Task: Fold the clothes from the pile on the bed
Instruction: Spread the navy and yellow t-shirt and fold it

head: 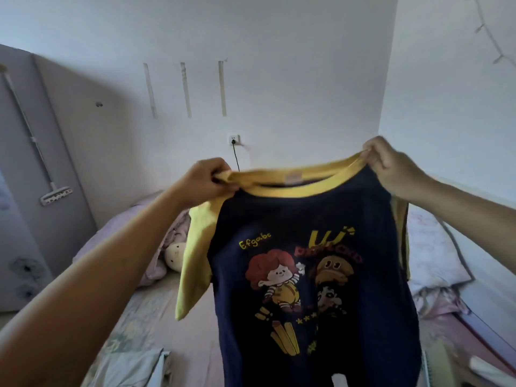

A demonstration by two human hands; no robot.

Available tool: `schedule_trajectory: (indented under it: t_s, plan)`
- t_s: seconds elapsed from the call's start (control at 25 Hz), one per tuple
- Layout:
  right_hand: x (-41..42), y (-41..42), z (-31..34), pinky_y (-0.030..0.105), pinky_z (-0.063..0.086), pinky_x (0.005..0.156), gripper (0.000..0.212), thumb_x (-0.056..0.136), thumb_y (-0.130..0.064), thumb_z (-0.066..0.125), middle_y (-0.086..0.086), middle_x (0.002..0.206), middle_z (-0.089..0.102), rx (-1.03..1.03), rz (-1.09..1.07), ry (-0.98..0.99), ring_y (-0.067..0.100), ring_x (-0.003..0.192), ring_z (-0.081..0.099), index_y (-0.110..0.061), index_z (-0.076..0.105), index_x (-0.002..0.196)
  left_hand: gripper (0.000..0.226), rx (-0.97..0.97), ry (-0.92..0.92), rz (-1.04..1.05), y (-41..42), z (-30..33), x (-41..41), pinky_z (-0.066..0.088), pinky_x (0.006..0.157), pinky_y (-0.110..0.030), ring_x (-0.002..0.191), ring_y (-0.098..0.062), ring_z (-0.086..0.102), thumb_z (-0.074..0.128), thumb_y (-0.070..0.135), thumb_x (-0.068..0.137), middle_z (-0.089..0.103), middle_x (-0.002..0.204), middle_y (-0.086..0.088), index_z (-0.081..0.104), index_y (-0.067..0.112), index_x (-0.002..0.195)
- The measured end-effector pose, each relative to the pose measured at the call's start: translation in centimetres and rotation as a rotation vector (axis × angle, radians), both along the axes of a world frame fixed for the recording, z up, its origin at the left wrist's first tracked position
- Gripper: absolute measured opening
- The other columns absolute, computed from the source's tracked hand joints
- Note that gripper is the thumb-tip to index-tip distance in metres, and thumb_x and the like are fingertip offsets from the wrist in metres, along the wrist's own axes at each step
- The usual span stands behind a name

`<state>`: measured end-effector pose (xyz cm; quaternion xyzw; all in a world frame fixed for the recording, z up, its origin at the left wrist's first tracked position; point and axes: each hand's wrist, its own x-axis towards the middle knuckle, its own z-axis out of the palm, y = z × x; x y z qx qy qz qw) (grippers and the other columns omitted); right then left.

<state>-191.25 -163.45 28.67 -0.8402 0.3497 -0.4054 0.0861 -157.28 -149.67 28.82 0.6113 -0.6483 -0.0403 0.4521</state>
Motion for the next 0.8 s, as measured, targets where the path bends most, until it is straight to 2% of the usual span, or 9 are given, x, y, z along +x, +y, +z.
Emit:
schedule_trajectory:
  t_s: [0.12, 0.2, 0.28, 0.36, 0.52, 0.6, 0.64, 0.72, 0.8]
  plan:
    - [-0.8, 0.3, -1.1, 0.039, 0.042, 0.074, 0.032, 0.097, -0.037, 0.039, 0.017, 0.098, 0.058, 0.093, 0.035, 0.087, 0.033, 0.087, 0.055, -0.008, 0.043, 0.111, 0.015, 0.029, 0.035, 0.004, 0.3, -1.3, 0.1, 0.039, 0.055, -0.017, 0.057, 0.000, 0.045, 0.074, 0.021, 0.080, 0.051, 0.067, 0.006, 0.059, 0.021, 0.076]
    - [-1.2, 0.7, -1.5, 0.037, 0.042, 0.083, 0.027, 0.096, -0.033, 0.046, 0.009, 0.104, 0.060, 0.140, 0.038, 0.114, 0.025, 0.097, 0.056, -0.010, 0.051, 0.109, 0.013, 0.047, 0.091, -0.002, 0.8, -1.5, 0.1, 0.040, 0.057, -0.020, 0.062, -0.007, 0.047, 0.070, 0.028, 0.084, 0.051, 0.069, 0.003, 0.061, 0.020, 0.078]
    - [-1.4, 1.1, -1.5, 0.026, 0.041, 0.076, 0.017, 0.095, -0.034, 0.050, -0.002, 0.093, 0.061, 0.153, 0.042, 0.089, 0.015, 0.088, 0.055, -0.018, 0.057, 0.097, 0.015, 0.066, 0.080, -0.005, 1.0, -1.4, 0.4, 0.037, 0.057, -0.019, 0.061, -0.007, 0.044, 0.070, 0.028, 0.083, 0.049, 0.066, 0.004, 0.060, 0.021, 0.074]
    - [-1.6, 1.3, -1.8, 0.019, 0.038, 0.067, 0.016, 0.093, -0.035, 0.051, -0.007, 0.083, 0.059, 0.154, 0.030, 0.122, 0.010, 0.078, 0.053, -0.022, 0.057, 0.088, 0.013, 0.158, -0.049, -0.017, 1.2, -1.5, 0.0, 0.039, 0.060, -0.023, 0.062, -0.009, 0.045, 0.073, 0.024, 0.081, 0.051, 0.067, 0.003, 0.062, 0.020, 0.074]
    - [-2.4, 1.4, -1.6, 0.028, 0.039, 0.070, 0.025, 0.093, -0.034, 0.052, 0.006, 0.089, 0.061, 0.145, -0.012, 0.066, 0.019, 0.081, 0.054, -0.011, 0.060, 0.095, 0.014, 0.170, -0.021, -0.002, 1.4, -1.0, 1.1, 0.050, 0.079, -0.035, 0.074, -0.013, 0.058, 0.078, 0.015, 0.074, 0.066, 0.077, -0.003, 0.067, 0.023, 0.075]
    - [-2.7, 1.9, -1.0, 0.032, 0.040, 0.071, 0.020, 0.094, -0.033, 0.052, 0.006, 0.090, 0.062, 0.161, -0.021, 0.043, 0.020, 0.082, 0.055, -0.016, 0.061, 0.092, 0.014, 0.082, 0.044, 0.083, 1.5, -0.9, 1.4, 0.049, 0.074, -0.034, 0.069, -0.013, 0.056, 0.078, 0.021, 0.075, 0.062, 0.070, 0.000, 0.065, 0.023, 0.068]
    - [-2.8, 2.2, -0.6, 0.030, 0.039, 0.067, 0.015, 0.095, -0.032, 0.051, 0.004, 0.086, 0.061, 0.170, -0.009, -0.011, 0.015, 0.075, 0.054, -0.020, 0.060, 0.089, 0.020, 0.058, 0.082, 0.098, 1.5, -0.9, 1.5, 0.047, 0.066, -0.030, 0.063, -0.010, 0.052, 0.075, 0.024, 0.079, 0.057, 0.064, 0.002, 0.062, 0.022, 0.063]
    - [-3.0, 2.6, -0.2, 0.021, 0.041, 0.056, 0.012, 0.096, -0.026, 0.051, 0.001, 0.080, 0.058, 0.212, 0.022, -0.125, 0.003, 0.058, 0.051, -0.024, 0.056, 0.086, 0.044, 0.067, 0.089, 0.126, 1.4, -0.7, 1.4, 0.033, 0.049, -0.025, 0.046, -0.007, 0.036, 0.065, 0.035, 0.087, 0.039, 0.050, 0.006, 0.045, 0.018, 0.051]
    - [-3.3, 2.9, -0.7, 0.008, 0.041, 0.056, 0.006, 0.095, -0.021, 0.053, -0.004, 0.083, 0.060, 0.271, 0.028, -0.118, -0.008, 0.057, 0.054, -0.018, 0.057, 0.091, 0.055, 0.102, -0.009, 0.187, 1.4, -0.8, 1.5, 0.026, 0.048, -0.026, 0.043, -0.009, 0.029, 0.057, 0.043, 0.090, 0.031, 0.048, 0.005, 0.036, 0.013, 0.049]
